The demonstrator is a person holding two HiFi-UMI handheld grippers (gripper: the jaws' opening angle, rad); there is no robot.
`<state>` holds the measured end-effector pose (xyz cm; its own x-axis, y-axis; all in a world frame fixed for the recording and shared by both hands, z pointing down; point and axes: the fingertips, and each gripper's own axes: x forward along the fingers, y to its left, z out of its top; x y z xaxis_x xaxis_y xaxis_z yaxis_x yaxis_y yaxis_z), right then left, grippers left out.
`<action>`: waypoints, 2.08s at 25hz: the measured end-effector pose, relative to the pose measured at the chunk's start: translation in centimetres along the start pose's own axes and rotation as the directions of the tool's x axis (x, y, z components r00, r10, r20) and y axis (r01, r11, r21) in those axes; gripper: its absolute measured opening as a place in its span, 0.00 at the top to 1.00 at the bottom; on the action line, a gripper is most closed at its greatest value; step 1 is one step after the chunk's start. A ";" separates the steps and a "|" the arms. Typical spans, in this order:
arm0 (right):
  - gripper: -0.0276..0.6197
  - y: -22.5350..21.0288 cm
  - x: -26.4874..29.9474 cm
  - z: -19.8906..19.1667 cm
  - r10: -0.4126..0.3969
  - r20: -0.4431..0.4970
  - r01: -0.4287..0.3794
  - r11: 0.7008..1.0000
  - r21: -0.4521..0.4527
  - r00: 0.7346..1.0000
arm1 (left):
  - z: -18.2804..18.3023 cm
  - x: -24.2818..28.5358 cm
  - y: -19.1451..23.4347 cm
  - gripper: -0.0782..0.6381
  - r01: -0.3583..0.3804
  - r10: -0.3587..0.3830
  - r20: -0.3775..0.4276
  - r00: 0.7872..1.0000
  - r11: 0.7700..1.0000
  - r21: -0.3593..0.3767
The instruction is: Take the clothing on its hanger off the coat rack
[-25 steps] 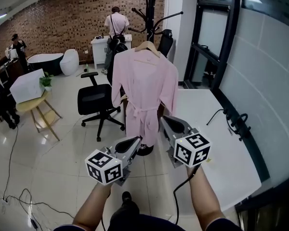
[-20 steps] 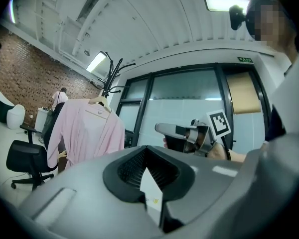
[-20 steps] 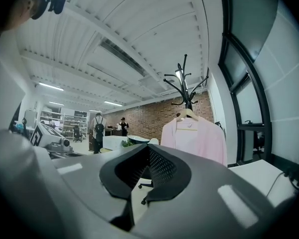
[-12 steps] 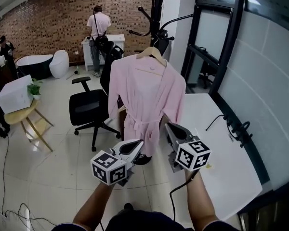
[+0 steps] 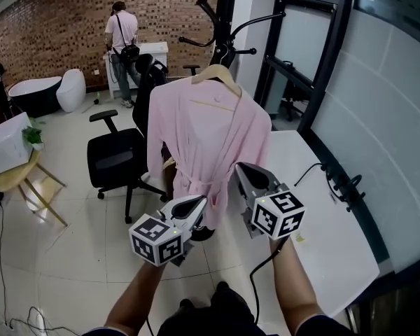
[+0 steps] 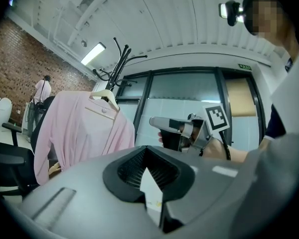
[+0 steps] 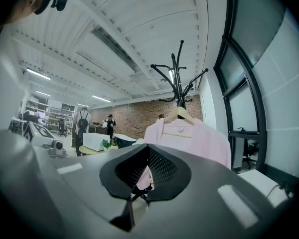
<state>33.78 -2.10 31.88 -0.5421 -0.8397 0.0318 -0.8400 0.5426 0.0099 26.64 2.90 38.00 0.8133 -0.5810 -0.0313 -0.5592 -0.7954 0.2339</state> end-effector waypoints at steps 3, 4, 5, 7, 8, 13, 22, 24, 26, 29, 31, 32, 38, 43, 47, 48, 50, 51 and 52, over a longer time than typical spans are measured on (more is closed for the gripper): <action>0.95 -1.7 1.5 0.3 -0.002 0.000 0.002 1.000 -0.004 1.000 | 0.4 1.2 0.7 0.87 -0.006 0.006 0.005 1.000 1.000 -0.003; 0.95 -2.3 2.0 0.4 -0.001 0.004 0.001 1.000 -0.002 1.000 | 0.5 1.6 1.0 0.87 -0.010 0.010 0.006 1.000 1.000 -0.002; 0.95 -2.9 2.6 0.6 0.002 0.010 -0.002 1.000 0.002 1.000 | 0.7 2.0 1.4 0.87 -0.016 0.016 0.007 1.000 1.000 -0.002; 0.95 -4.0 3.6 0.9 0.009 0.017 -0.009 1.000 0.000 1.000 | 0.8 2.9 2.2 0.87 -0.031 0.031 0.003 1.000 1.000 -0.003; 0.95 -4.6 4.1 1.0 0.011 0.016 -0.011 1.000 -0.010 1.000 | 0.9 3.5 2.6 0.87 -0.038 0.038 0.001 0.999 0.999 -0.003; 0.95 -6.9 6.3 1.9 0.049 0.009 -0.049 0.998 -0.032 0.999 | 1.9 6.7 4.4 0.87 -0.058 0.058 0.009 0.998 0.998 0.012; 0.95 -10.1 8.2 1.8 0.079 -0.001 -0.079 0.995 -0.054 0.997 | 2.5 10.6 5.8 0.87 -0.077 0.076 0.006 0.997 0.996 0.034; 0.95 -10.7 8.6 1.6 0.081 -0.006 -0.082 0.995 -0.055 0.997 | 2.3 11.2 6.0 0.87 -0.080 0.080 -0.002 0.997 0.996 0.035; 0.95 -11.6 9.1 1.5 0.071 -0.012 -0.072 0.995 -0.063 0.997 | 2.0 11.7 6.1 0.87 -0.081 0.082 -0.011 0.997 0.996 0.033; 0.84 -13.4 10.2 1.5 0.049 -0.041 -0.053 0.994 -0.094 0.998 | 1.2 12.4 6.4 0.87 -0.089 0.090 -0.038 0.995 0.995 0.043; 0.77 -14.7 11.1 1.9 0.027 -0.063 -0.035 0.990 -0.135 0.998 | 0.7 12.8 6.9 0.87 -0.099 0.102 -0.059 0.993 0.994 0.050; 0.73 -15.4 11.4 2.1 0.012 -0.069 -0.022 0.987 -0.159 0.998 | 0.4 12.9 7.1 0.87 -0.103 0.107 -0.066 0.992 0.993 0.050; 0.51 -19.2 13.7 4.4 -0.057 -0.057 0.041 0.969 -0.245 0.997 | -0.5 13.8 7.5 0.87 -0.106 0.109 -0.087 0.990 0.994 0.036; 0.46 -20.5 16.3 4.7 -0.072 -0.102 0.036 0.947 -0.320 0.992 | -0.5 14.2 7.8 0.87 -0.110 0.112 -0.091 0.990 0.994 0.028; 0.46 -21.1 18.2 4.6 -0.071 -0.153 0.011 0.932 -0.361 0.986 | -0.4 14.3 8.2 0.87 -0.120 0.122 -0.084 0.989 0.992 0.026; 0.46 -21.2 18.6 4.5 -0.071 -0.163 0.006 0.930 -0.368 0.984 | -0.3 14.3 8.3 0.87 -0.124 0.126 -0.081 0.989 0.992 0.025; 0.46 -21.4 19.2 4.1 -0.075 -0.186 -0.002 0.923 -0.384 0.980 | -0.2 14.2 8.6 0.87 -0.133 0.134 -0.074 0.988 0.991 0.021; 0.49 -21.5 19.5 3.9 -0.079 -0.200 -0.007 0.919 -0.395 0.977 | -0.1 14.2 8.7 0.87 -0.137 0.138 -0.071 0.988 0.990 0.020; 0.53 -21.5 19.7 3.5 -0.083 -0.215 -0.013 0.912 -0.409 0.973 | -0.1 14.2 8.9 0.87 -0.142 0.143 -0.069 0.987 0.990 0.019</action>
<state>41.11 -30.38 28.76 -0.4521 -0.8576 0.2453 -0.7490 0.5143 0.4178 33.23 -12.36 39.72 0.7343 -0.6753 0.0691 -0.6718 -0.7081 0.2174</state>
